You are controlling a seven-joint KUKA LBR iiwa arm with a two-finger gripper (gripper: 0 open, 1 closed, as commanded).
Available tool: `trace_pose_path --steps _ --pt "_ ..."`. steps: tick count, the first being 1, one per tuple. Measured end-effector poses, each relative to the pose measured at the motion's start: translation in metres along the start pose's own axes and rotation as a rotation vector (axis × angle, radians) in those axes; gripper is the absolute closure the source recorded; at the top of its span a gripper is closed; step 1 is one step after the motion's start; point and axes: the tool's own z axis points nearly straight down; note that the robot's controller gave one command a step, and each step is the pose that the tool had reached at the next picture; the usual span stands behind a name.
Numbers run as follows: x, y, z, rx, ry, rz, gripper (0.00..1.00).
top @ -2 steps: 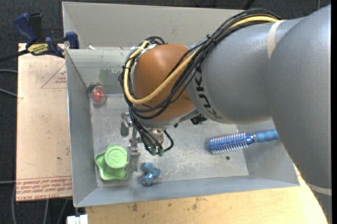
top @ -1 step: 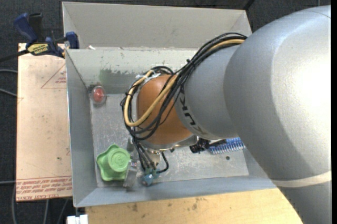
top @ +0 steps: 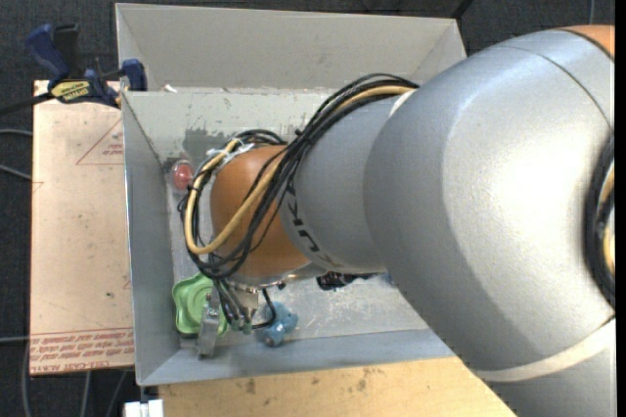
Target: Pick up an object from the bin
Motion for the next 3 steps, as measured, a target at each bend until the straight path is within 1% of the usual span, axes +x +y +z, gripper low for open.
trace_pose_path --steps 1,2,3 --pt "-0.001 -0.002 0.0 0.0 0.0 0.006 1.0" --pt "-0.01 -0.005 -0.113 -0.002 -0.006 0.013 1.0" --pt "-0.014 -0.012 -0.214 -0.003 -0.008 0.03 1.0"
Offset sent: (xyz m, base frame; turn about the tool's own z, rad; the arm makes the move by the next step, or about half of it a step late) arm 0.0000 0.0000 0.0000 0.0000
